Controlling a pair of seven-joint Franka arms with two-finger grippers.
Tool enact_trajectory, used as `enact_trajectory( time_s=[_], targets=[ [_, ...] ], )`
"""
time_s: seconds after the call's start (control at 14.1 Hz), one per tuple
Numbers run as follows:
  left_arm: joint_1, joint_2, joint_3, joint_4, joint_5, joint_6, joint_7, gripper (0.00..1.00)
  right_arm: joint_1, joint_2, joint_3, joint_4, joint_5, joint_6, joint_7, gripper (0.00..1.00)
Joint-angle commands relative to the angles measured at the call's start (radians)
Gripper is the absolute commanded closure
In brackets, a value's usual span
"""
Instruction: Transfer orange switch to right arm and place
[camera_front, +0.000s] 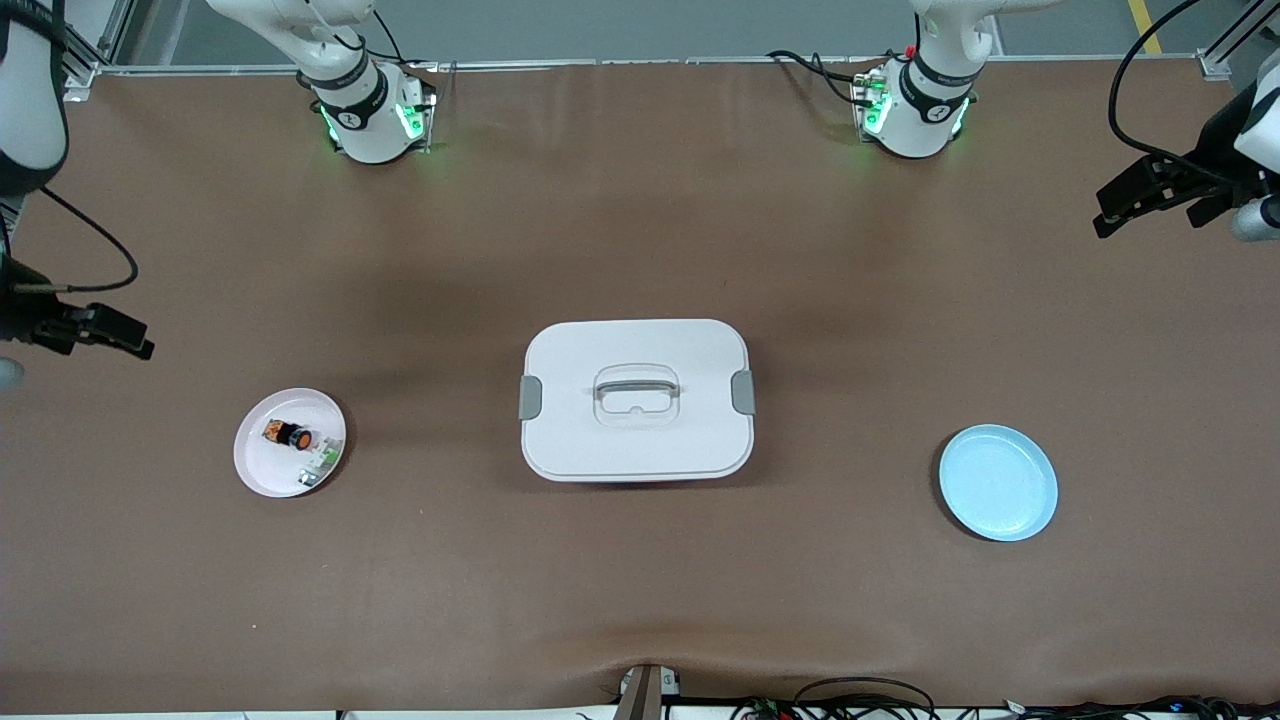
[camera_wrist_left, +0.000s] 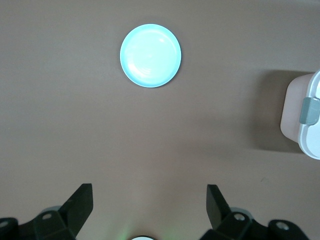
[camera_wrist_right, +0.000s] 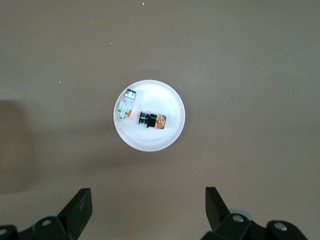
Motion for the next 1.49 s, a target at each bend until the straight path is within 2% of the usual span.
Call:
enact_trajectory(
  time_s=[0.0,0.21,0.43,0.57,0.92,1.2,1.42],
  targets=[
    [0.005,-0.011,-0.003,-0.004,0.014,-0.011,-0.006,0.0,0.007,-0.096,0.001,-0.107,-0.011,0.007,0.047,0.0],
    [0.005,-0.011,-0.003,-0.004,0.014,-0.011,-0.006,0.0,0.004,-0.156,-0.003,-0.169,-0.011,0.016,0.036,0.0],
    [0.004,-0.011,-0.006,-0.002,0.014,-0.011,-0.006,0.0,0.001,-0.228,-0.006,-0.259,-0.011,0.083,0.003,0.0],
    [0.002,-0.009,-0.008,0.001,0.012,-0.011,-0.006,0.0,0.001,-0.248,-0.007,-0.278,-0.011,0.093,0.001,0.0],
    [0.002,-0.009,-0.009,0.003,0.012,-0.011,-0.004,0.0,0.006,-0.239,-0.003,-0.204,-0.013,0.052,0.003,0.0],
    [0.004,-0.009,-0.008,0.006,0.003,-0.011,-0.004,0.0,0.016,-0.225,0.001,-0.085,-0.013,-0.045,0.004,0.0],
    [0.004,-0.009,-0.005,0.007,0.003,-0.011,0.002,0.0,0.023,-0.196,-0.001,-0.052,-0.013,-0.044,0.003,0.0]
  ],
)
